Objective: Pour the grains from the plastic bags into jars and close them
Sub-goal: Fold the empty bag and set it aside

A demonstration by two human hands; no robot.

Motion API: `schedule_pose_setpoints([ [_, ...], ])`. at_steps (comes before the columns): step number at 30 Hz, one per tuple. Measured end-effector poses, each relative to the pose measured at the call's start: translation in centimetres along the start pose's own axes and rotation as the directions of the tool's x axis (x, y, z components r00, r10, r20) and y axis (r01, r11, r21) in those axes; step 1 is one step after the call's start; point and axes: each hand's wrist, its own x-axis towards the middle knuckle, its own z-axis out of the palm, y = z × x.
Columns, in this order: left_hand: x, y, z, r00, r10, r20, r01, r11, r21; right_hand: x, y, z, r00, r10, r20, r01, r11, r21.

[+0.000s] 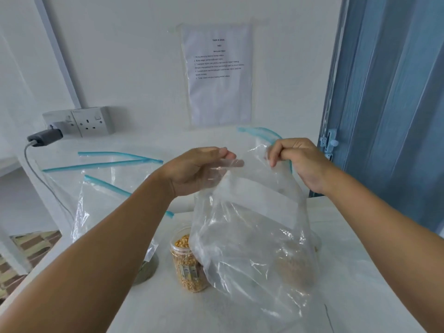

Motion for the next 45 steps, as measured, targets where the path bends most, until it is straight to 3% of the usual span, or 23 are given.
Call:
schedule_pose_setpoints([
  [7, 0.9, -1.9, 0.9, 0.936, 0.237, -0.259, -0.281, 0.948, -0.150, -3.2, 0.7, -0.6, 0.972, 0.016, -0.233, -0.051, 0.988, -0.147],
  [10, 0.8, -1.9, 0.6, 0.908, 0.264, -0.326, -0.339, 0.919, -0.200, -4.9, 0.6, -1.0, 0.952, 0.092, -0.293, -0.102, 0.995, -0.020],
  [13, 0.8, -1.9, 0.7, 0.893, 0.283, -0.350, -0.380, 0.891, -0.250, -5.5, 0.7, -1.3, 0.938, 0.331, -0.105, -0.308, 0.932, 0.192],
  [16, 0.4, -2.0, 1.6, 0.893, 0.297, -0.338, -0.399, 0.871, -0.287, -5.7, 1.8, -1.4, 0.829, 0.502, 0.248, -0.560, 0.745, 0.363],
  [18, 0.0, -2.1, 2.0, 0.897, 0.299, -0.325, -0.401, 0.859, -0.317, -5.9, 2.3, -1.3, 0.759, 0.527, 0.382, -0.651, 0.607, 0.455],
  [19, -0.1, -2.1, 2.0, 0.902, 0.298, -0.311, -0.395, 0.861, -0.319, -6.1, 2.5, -1.1, 0.755, 0.513, 0.408, -0.656, 0.581, 0.482],
  [21, -0.2, -2.3, 1.8, 0.919, 0.289, -0.267, -0.368, 0.873, -0.320, -6.0, 2.9, -0.7, 0.794, 0.446, 0.413, -0.606, 0.631, 0.484],
  [24, -0.5, -2.5, 1.0, 0.937, 0.268, -0.223, -0.326, 0.901, -0.286, -5.1, 3.7, -1.2, 0.870, 0.367, 0.330, -0.494, 0.665, 0.560],
  [28, -0.6, -2.4, 1.0, 0.962, 0.242, -0.131, -0.267, 0.932, -0.245, -4.7, 4.4, -3.4, 0.933, 0.357, 0.035, -0.284, 0.675, 0.681],
  [31, 0.5, -2.6, 2.2, 0.972, 0.208, -0.112, -0.220, 0.969, -0.110, -5.2, 4.8, -5.5, 0.939, 0.336, -0.073, -0.202, 0.711, 0.673],
  [37, 4.6, -2.3, 8.0, 0.966, 0.204, -0.161, -0.215, 0.975, -0.052, -4.8, 5.3, -12.0, 0.916, 0.378, -0.132, -0.270, 0.826, 0.495],
  [40, 7.8, -2.1, 12.1, 0.960, 0.177, -0.216, -0.209, 0.968, -0.138, -4.4, 6.1, -17.2, 0.893, 0.442, -0.088, -0.357, 0.813, 0.460],
  [45, 14.0, -2.9, 19.9, 0.947, -0.017, -0.319, -0.100, 0.933, -0.347, -4.2, 8.3, -27.8, 0.856, 0.516, 0.022, -0.480, 0.779, 0.404],
])
